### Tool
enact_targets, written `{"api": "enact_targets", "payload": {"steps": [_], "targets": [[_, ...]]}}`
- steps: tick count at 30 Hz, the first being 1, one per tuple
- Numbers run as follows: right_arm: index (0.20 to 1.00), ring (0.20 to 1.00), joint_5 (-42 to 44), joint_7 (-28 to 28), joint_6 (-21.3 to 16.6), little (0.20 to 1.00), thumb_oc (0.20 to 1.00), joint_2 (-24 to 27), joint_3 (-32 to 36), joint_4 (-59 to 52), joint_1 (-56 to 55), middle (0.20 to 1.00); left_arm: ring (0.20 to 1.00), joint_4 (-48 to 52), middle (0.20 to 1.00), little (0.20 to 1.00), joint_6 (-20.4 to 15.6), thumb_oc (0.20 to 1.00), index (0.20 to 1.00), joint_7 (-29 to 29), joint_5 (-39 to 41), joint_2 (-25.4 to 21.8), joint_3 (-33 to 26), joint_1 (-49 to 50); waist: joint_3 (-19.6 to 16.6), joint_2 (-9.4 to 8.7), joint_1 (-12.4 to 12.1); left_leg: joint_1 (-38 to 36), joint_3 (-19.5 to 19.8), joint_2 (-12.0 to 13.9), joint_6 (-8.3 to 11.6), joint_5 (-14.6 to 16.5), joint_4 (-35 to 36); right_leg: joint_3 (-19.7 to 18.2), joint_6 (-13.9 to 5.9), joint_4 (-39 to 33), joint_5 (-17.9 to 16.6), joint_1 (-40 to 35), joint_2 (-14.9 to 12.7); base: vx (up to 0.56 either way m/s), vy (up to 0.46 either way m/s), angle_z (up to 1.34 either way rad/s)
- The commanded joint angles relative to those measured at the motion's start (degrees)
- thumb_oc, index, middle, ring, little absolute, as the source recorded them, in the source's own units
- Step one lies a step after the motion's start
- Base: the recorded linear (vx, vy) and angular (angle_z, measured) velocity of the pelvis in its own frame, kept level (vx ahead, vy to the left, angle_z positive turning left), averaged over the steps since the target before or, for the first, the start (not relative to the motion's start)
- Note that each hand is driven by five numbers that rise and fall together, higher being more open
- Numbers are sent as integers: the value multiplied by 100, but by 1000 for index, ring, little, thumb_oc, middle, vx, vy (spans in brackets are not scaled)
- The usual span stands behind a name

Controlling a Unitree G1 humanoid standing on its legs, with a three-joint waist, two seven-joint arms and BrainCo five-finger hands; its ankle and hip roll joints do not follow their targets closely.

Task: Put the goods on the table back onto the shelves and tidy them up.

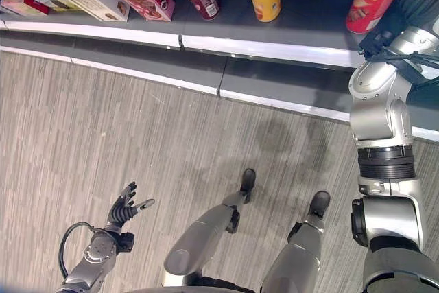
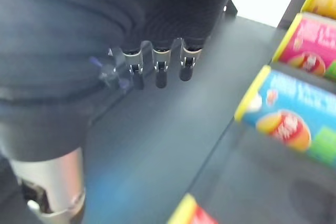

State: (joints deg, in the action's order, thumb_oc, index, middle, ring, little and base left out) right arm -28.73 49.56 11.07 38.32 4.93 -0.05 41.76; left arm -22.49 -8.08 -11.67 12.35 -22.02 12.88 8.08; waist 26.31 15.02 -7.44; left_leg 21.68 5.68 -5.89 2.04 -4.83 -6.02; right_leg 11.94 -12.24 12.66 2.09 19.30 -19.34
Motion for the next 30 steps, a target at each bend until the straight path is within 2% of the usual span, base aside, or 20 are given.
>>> {"api": "enact_targets", "payload": {"steps": [1,2,3,4,8,9,10,11,12,14,15,16,17,20,22,23,24,27,28,30], "targets": [[1000,1000,-246,5,-519,1000,1000,343,38,-542,30,1000,1000,150,1000,1000,-12,1000,1000,-149,-44,-110,-82,112,-223,-160,158,128,-38,673,441,1127,-745,-239,-164,-771,-451,-111,-72,67,-43,-4],[1000,1000,-145,-117,-739,1000,1000,207,177,-938,-354,1000,1000,122,1000,1000,34,1000,1000,-146,-32,-55,-183,178,-324,-327,253,-16,-47,756,463,1095,-635,-210,-158,-862,-472,-236,-12,75,-34,-7],[1000,1000,-41,-208,-876,1000,1000,123,249,-1124,-601,1000,1000,113,1000,1000,49,1000,1000,-150,-34,-35,-232,222,-370,-412,295,-93,-48,801,468,1068,-562,-193,-159,-916,-485,-308,7,76,-34,-6],[1000,1000,-41,-222,-880,1000,1000,105,274,-1156,-645,1000,1000,115,1000,1000,50,1000,1000,-149,-35,-49,-229,238,-378,-422,292,-116,-47,801,469,1059,-539,-187,-159,-931,-488,-329,7,54,-27,-4],[1000,1000,765,-941,-1443,1000,1000,-130,636,-1603,-1851,1000,1000,-72,1000,1000,164,1000,1000,-61,-63,74,-513,424,-659,-842,498,-482,-96,1002,510,942,-200,-71,-165,-1174,-539,-657,130,103,-37,-12],[1000,1000,1446,-1449,-1744,1000,1000,-183,809,-1617,-2398,1000,1000,-180,1000,1000,205,1000,1000,22,-81,105,-707,496,-827,-1039,590,-644,-133,1077,508,909,-62,-53,-171,-1254,-547,-787,195,138,-48,-11],[1000,1000,1969,-1878,-1915,1000,1000,-213,837,-1571,-2691,1000,1000,-260,1000,1000,234,1000,1000,87,-70,116,-817,519,-906,-1147,623,-748,-162,1104,513,884,16,-42,-168,-1299,-559,-867,230,111,-38,-19],[1000,1000,1996,-1900,-1926,1000,1000,-214,855,-1573,-2712,1000,1000,-261,1000,1000,231,1000,1000,92,-69,108,-813,528,-908,-1153,616,-771,-165,1104,514,877,38,-40,-169,-1311,-561,-886,229,98,-30,-17],[1000,1000,3286,-2724,-2258,1000,1000,-301,917,-1361,-3259,1000,1000,-447,1000,1000,277,1000,1000,280,-62,93,-1007,506,-1058,-1338,697,-950,-219,1170,519,842,156,-28,-167,-1359,-566,-997,287,109,-19,-29],[1000,1000,4328,-3677,-2343,1000,1000,-366,865,-1055,-3830,1000,1000,-688,1000,1000,318,1000,1000,501,-145,88,-1209,475,-1195,-1483,764,-1150,-294,1233,540,809,270,-27,-164,-1401,-567,-1131,339,95,-2,-16],[1000,1000,4343,-3693,-2348,1000,1000,-363,875,-1053,-3841,1000,1000,-693,1000,1000,314,1000,1000,504,-146,86,-1205,478,-1198,-1484,758,-1162,-297,1235,541,805,281,-28,-164,-1407,-567,-1139,341,81,25,-12],[1000,1000,5772,-4889,-2162,1000,1000,-527,579,-310,-4442,1000,1000,-838,1000,1000,301,1000,1000,708,-169,87,-1320,352,-1390,-1658,823,-1393,-394,1302,584,782,393,-56,-160,-1434,-562,-1272,411,61,17,-21],[1000,1000,5781,-4900,-2169,1000,1000,-522,579,-300,-4443,1000,1000,-837,1000,1000,301,1000,1000,710,-169,87,-1319,357,-1392,-1657,821,-1401,-396,1303,585,781,400,-57,-160,-1436,-561,-1276,412,85,17,-30],[1000,1000,6197,-5634,-1802,1000,1000,-679,136,655,-4861,1000,1000,-932,1000,1000,254,1000,1000,880,-272,105,-1297,290,-1539,-1788,840,-1609,-461,1368,616,786,471,-65,-154,-1432,-540,-1402,459,48,12,-11],[1000,1000,5831,-5807,-1513,1000,1000,-975,-318,1920,-5082,1000,1000,-959,1000,1000,217,1000,1000,1024,-309,122,-1198,247,-1700,-1907,833,-1837,-547,1427,638,835,489,-69,-156,-1409,-502,-1562,485,88,11,-16],[1000,1000,5122,-5653,-1436,1000,1000,-1258,-688,2839,-4986,1000,1000,-1154,1000,1000,221,1000,1000,1003,-358,134,-1091,125,-1773,-1952,806,-1936,-565,1439,632,876,475,-81,-153,-1362,-446,-1620,500,56,8,-31],[1000,1000,5120,-5652,-1442,1000,1000,-1260,-691,2848,-4978,1000,1000,-1157,1000,1000,219,1000,1000,1003,-358,133,-1093,123,-1768,-1954,807,-1941,-566,1440,632,877,475,-81,-153,-1362,-445,-1623,501,15,12,-28],[1000,1000,4492,-5105,-1356,1000,1000,-1957,-843,4549,-4546,1000,1000,-1981,1000,1000,243,1000,1000,840,-470,306,-943,-152,-1854,-1965,770,-2073,-601,1420,595,964,446,-87,-150,-1339,-409,-1735,505,35,16,-7],[1000,1000,4491,-5104,-1361,1000,1000,-1959,-843,4558,-4536,1000,1000,-1988,1000,1000,239,1000,1000,839,-470,306,-943,-161,-1846,-1965,768,-2077,-602,1421,595,966,445,-88,-150,-1338,-408,-1739,505,17,34,-4],[1000,1000,4305,-4861,-1267,1000,1000,-2274,-806,5422,-4298,1000,1000,-2499,1000,1000,247,1000,1000,774,-463,400,-878,-344,-1905,-1927,765,-2131,-616,1394,563,1014,423,-100,-138,-1313,-373,-1777,503,23,38,-3]]}}
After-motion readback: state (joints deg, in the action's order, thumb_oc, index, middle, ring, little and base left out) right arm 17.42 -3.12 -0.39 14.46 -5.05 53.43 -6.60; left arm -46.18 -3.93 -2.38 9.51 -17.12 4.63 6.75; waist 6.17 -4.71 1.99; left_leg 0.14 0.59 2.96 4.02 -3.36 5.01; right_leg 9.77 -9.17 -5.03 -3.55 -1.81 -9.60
